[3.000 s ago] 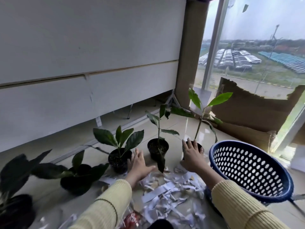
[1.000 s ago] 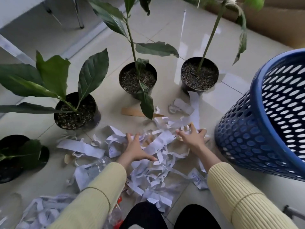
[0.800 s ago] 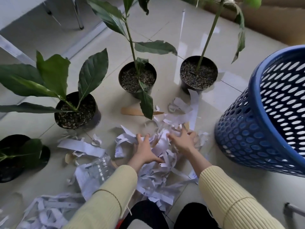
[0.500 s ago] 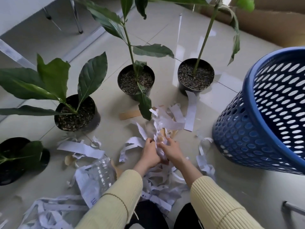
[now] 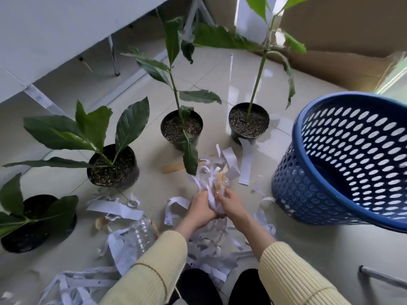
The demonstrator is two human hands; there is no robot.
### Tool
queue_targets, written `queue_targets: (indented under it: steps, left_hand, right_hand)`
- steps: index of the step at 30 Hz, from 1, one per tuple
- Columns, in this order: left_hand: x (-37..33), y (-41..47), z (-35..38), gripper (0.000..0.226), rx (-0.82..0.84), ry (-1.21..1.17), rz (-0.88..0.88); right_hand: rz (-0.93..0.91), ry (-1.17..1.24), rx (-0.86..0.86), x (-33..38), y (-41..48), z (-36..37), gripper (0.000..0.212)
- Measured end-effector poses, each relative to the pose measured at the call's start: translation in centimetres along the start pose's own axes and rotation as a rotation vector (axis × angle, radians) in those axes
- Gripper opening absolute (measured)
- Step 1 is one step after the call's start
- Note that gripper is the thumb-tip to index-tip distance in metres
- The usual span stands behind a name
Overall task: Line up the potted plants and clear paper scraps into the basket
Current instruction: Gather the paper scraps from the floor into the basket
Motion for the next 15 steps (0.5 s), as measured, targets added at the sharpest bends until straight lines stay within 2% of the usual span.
queue_targets:
  steps: [4, 8, 15]
  left_hand:
    - [-2.8, -2.5, -3.3, 0.047, -0.071, 0.009, 0.104]
    - [-6.0, -5.0, -6.5, 0.046, -0.147, 0.035, 0.230]
    - [-13.3, -8.0, -12.1, 0.049, -0.306, 0.090, 0.385]
  right_hand:
    - [-0.085, 0.074, 0.014, 3.3, -3.0, 0.0, 0.013]
    - [-0.186, 0.090, 0.010, 7.1, -6.2, -0.4, 0.022]
    - [-0.397, 0.117, -0.022, 15.6, -11.3, -2.3, 0.014]
Point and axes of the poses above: each hand's wrist, its own y-axis towards the middle knuckle, its own z-axis out of the palm, x = y × z, the point moved 4 cm from there along y, towards the middle knuckle, and after that the axes turned 14 degrees about y, right-handed, at the moved point
